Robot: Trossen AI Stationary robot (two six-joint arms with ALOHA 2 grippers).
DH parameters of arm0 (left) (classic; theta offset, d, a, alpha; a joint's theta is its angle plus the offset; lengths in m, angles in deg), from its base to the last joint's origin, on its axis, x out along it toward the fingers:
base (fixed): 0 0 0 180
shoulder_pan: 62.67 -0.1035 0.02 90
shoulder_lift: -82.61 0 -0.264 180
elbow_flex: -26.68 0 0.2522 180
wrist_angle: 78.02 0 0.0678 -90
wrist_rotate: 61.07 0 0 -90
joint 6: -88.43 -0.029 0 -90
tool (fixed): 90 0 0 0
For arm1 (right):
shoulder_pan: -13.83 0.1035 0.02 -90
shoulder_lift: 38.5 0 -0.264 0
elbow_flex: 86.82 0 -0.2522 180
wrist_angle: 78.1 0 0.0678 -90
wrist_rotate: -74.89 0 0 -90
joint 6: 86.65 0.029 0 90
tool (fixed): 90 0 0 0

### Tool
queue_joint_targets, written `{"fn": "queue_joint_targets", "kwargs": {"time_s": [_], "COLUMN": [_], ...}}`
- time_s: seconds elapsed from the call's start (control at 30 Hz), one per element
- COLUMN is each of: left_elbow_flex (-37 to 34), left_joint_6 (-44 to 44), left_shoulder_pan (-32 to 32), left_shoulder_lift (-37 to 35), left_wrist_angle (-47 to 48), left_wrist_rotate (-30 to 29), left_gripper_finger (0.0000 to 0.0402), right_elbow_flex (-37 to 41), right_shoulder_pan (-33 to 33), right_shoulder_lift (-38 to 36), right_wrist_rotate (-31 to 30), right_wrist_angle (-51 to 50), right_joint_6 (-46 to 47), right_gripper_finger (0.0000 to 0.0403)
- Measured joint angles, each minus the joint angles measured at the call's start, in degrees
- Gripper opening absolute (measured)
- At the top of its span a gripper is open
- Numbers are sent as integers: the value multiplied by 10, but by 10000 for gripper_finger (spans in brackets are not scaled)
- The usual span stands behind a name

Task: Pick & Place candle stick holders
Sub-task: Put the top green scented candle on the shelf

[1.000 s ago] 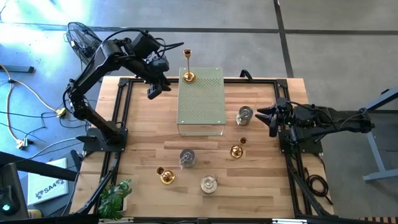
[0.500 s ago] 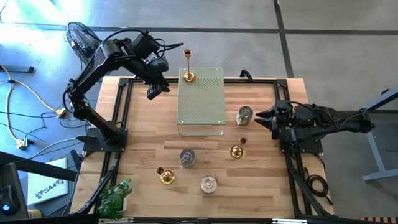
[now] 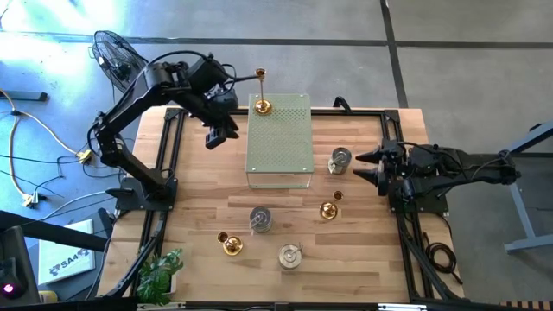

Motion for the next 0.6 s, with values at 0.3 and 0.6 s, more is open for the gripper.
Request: {"fn": "queue_joint_targets", "kwargs": {"time_s": [0.3,0.6], "left_elbow_flex": [0,0], "left_joint_6": [15,83], "left_shoulder_pan": [65,150], "left_shoulder_lift": [-6,-49], "left_wrist_angle": [-3,-7], "left_wrist_rotate": [-1,-69], "left_gripper_finger": [131,131], "right_elbow_flex": [0,0], "right_shoulder_pan": [0,0], "right_shoulder_lift": [0,0], "right_wrist_rotate": [6,-36], "right_wrist_angle": [0,-1], "right_joint_6": [-18,-77], "right_gripper_finger": [388,398]}}
